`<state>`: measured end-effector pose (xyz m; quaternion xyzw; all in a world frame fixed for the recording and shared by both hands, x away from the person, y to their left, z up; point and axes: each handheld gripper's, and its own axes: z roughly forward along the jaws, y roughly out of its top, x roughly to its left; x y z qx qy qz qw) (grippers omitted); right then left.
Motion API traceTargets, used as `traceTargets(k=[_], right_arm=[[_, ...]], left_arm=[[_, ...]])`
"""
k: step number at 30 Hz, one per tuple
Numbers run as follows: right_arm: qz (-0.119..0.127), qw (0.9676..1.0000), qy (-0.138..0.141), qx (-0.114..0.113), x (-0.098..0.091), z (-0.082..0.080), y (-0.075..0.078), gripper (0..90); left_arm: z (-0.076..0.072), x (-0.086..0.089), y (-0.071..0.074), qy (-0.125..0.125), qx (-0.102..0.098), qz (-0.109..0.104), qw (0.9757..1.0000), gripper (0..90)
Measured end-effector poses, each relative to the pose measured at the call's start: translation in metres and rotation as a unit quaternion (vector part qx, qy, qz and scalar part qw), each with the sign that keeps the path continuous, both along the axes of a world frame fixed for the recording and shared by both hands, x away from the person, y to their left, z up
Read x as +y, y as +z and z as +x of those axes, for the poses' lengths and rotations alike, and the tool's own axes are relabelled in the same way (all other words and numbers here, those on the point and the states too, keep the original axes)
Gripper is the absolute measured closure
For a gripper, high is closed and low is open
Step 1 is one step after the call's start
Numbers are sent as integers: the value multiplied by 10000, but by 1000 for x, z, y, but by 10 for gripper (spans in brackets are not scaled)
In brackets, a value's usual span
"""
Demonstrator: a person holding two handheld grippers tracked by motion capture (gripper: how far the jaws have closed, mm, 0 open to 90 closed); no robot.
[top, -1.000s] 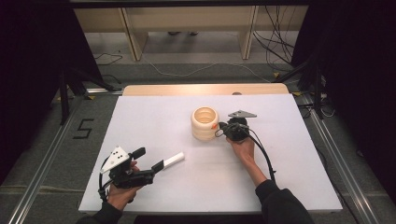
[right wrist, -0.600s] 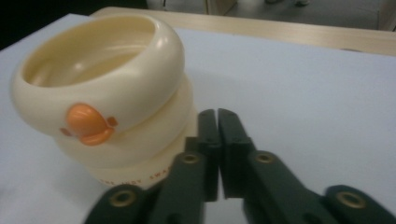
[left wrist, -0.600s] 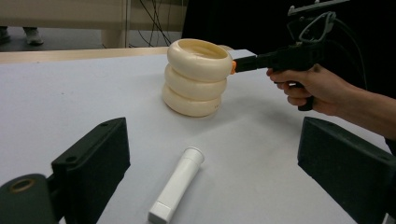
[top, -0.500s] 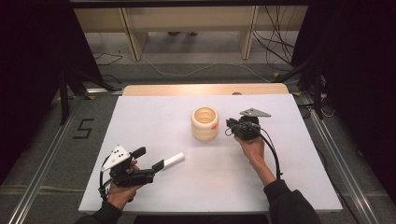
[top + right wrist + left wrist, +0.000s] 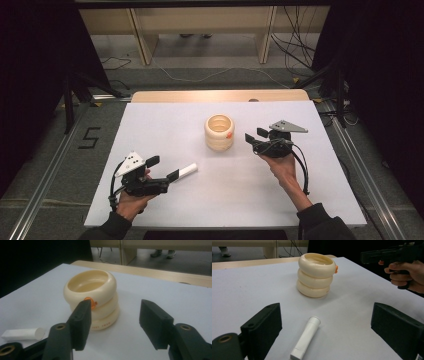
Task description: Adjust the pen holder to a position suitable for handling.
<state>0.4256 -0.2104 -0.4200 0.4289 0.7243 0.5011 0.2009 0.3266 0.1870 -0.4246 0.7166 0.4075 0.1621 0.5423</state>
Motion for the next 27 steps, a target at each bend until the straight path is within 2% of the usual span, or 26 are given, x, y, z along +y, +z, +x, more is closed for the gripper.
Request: traceTargets(k=[6, 10, 13, 17, 25, 27], right_arm=[[9, 9999, 113, -64, -2, -13, 4, 314], [-12, 9997, 204, -116, -1, -22, 5, 281], [-28, 9995, 295, -108, -1, -28, 5, 265], [-97, 9993, 343, -130, -2, -34, 3, 247], [-69, 9992, 378, -144, -10, -48, 2, 235], [-71, 9991, 377, -153, -12, -51, 2, 235]], left_arm=[[10, -3, 2, -31, 210, 200, 9996, 92], [17, -7, 5, -112, 367, 401, 9985, 106], [22, -11, 8, -231, 497, 675, 9962, 107], [28, -17, 13, -339, 576, 967, 9931, 116], [43, -23, 22, -471, 803, 1329, 9867, 127], [46, -25, 24, -531, 845, 1475, 9840, 132]])
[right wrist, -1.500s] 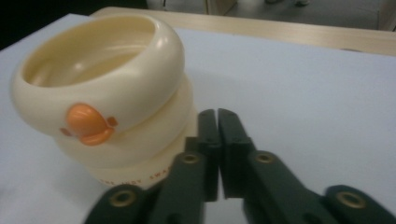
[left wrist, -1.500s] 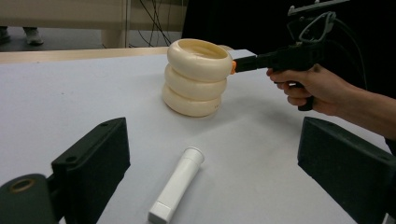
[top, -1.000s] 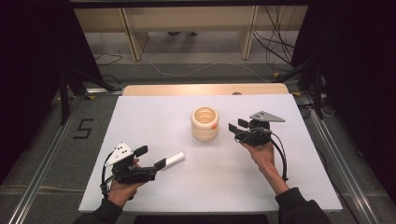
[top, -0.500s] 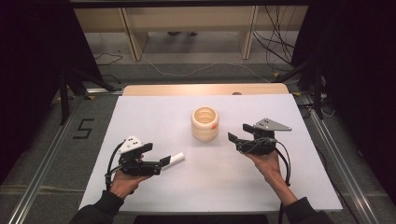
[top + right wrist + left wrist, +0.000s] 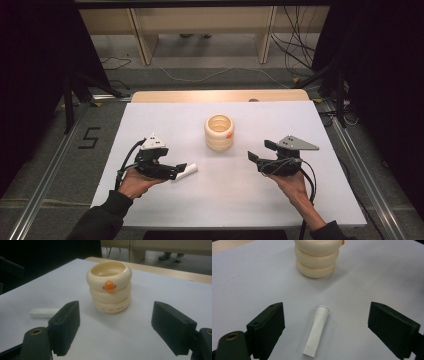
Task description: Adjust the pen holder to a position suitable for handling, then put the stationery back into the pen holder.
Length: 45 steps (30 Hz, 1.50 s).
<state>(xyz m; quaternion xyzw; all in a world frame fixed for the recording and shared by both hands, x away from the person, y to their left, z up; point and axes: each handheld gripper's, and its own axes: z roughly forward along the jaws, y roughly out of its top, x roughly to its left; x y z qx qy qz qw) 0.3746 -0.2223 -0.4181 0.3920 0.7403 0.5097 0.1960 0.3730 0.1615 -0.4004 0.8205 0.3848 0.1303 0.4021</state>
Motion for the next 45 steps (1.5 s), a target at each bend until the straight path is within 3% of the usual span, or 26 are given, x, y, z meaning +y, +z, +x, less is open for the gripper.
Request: traceTargets(k=[7, 15, 18, 22, 29, 32, 35, 38, 43, 45], right_arm=[[29, 10000, 9, 33, -6, -10, -2, 233], [34, 10000, 16, 69, -11, -21, -4, 231], [5, 10000, 18, 95, -12, -24, -6, 230], [8, 9999, 46, 134, -12, -28, -7, 231], [-41, 9999, 72, 151, -13, -33, -9, 230], [-5, 9998, 69, 159, -14, -35, -9, 230], [7, 9998, 75, 168, -14, -35, -10, 230], [-8, 9998, 78, 181, -15, -35, -11, 230], [21, 9998, 101, 148, -14, -38, -11, 230], [38, 9998, 136, 159, -14, -39, -11, 230]], left_arm=[[9, -9, 0, -200, 220, 434, 9986, 140], [18, -20, -8, -377, 501, 867, 9943, 147], [21, -23, -13, -469, 639, 1125, 9905, 150], [26, -25, -19, -552, 809, 1261, 9872, 152], [32, -34, -25, -659, 927, 1537, 9816, 156], [35, -38, -27, -715, 953, 1581, 9802, 158], [37, -43, -29, -776, 1022, 1714, 9768, 158], [39, -45, -31, -758, 1062, 1777, 9754, 165], [44, -47, -33, -925, 1230, 2054, 9665, 181], [45, -49, -33, -930, 1239, 2107, 9652, 190]])
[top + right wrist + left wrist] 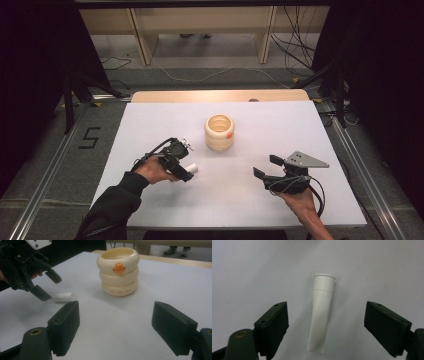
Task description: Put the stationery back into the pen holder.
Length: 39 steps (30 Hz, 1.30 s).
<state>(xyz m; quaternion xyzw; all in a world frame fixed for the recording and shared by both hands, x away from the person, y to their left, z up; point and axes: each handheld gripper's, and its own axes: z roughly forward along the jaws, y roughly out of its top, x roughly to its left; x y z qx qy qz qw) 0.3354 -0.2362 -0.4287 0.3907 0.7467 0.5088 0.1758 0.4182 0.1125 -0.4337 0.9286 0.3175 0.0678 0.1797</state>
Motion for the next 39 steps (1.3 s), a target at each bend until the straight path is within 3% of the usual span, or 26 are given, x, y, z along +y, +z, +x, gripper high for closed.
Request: traceTargets(k=[11, 18, 28, 36, 39], right_arm=[[-27, 10000, 61, 28, 2, -2, -1, 231], [-67, 10000, 49, 38, 3, -2, -2, 232], [-95, 9999, 68, 101, 4, 0, -4, 236], [-91, 9999, 96, 83, 4, 1, -4, 241], [-97, 9998, 93, 110, 4, 1, -5, 243]], left_arm=[[6, -9, -6, -121, 261, 375, 9989, 281], [12, -8, -13, -29, 384, 450, 9982, 396], [16, -14, -22, -145, 596, 505, 9968, 504], [20, -13, -27, -165, 622, 566, 9963, 586], [22, -12, -27, -186, 621, 550, 9964, 656]])
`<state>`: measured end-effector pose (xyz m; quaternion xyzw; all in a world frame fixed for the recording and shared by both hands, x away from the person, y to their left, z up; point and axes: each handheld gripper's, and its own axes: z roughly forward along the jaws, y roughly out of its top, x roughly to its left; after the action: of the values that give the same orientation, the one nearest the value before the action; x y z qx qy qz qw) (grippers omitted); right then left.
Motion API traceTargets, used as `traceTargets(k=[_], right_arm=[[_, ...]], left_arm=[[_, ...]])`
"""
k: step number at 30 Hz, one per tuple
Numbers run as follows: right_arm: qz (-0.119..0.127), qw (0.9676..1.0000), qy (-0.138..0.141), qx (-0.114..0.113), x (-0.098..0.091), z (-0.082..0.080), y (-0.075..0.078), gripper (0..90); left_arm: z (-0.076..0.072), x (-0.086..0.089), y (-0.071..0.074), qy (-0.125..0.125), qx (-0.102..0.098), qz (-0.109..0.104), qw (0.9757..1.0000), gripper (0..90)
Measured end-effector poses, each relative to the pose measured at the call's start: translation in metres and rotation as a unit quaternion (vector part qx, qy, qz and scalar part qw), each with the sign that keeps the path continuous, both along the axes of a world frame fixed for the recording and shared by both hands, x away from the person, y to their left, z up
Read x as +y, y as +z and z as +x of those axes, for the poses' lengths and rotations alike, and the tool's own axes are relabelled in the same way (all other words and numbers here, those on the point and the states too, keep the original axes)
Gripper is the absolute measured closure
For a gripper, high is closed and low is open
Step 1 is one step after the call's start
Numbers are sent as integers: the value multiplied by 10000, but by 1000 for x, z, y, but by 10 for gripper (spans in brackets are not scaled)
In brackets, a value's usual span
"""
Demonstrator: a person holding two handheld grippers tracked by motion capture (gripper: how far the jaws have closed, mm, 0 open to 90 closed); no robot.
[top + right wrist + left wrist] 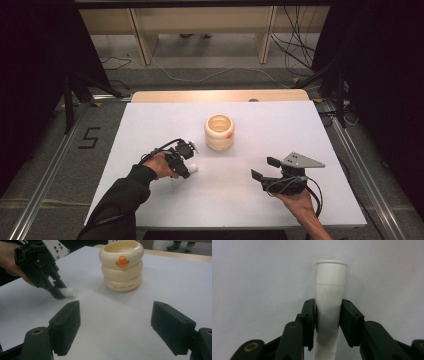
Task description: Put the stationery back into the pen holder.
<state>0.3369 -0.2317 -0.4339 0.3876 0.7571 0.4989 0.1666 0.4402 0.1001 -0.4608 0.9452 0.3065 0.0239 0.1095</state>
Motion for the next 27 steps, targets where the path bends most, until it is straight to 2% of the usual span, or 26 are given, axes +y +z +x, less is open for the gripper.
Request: traceTargets(k=[6, 13, 18, 20, 21, 22, 24, 27], right_arm=[[-14, 10000, -19, 25, 0, 0, -1, 245], [-33, 10000, -3, 6, 0, 0, -1, 247], [-37, 10000, 16, -7, 1, 0, -1, 248], [-38, 10000, 17, -5, 1, 0, -1, 247], [-37, 10000, 18, -2, 1, 0, -1, 247], [-36, 10000, 17, -4, 1, 0, -1, 248], [-31, 10000, 16, 0, 1, 1, -1, 248], [-35, 10000, 15, 20, 2, 0, -2, 248]], left_arm=[[-1, -2, 1, -62, -48, 92, 9999, 689], [-2, 0, 3, -45, -25, -21, 10000, 692], [-3, 3, 14, 2, -145, -256, 9996, 693], [-2, 6, 19, -96, -170, -290, 9994, 693], [-3, 6, 21, -12, -227, -430, 9988, 693], [-3, 7, 23, -11, -260, -461, 9986, 693], [-3, 10, 28, 29, -346, -619, 9975, 693], [-3, 13, 35, 172, -529, -962, 9938, 693]])
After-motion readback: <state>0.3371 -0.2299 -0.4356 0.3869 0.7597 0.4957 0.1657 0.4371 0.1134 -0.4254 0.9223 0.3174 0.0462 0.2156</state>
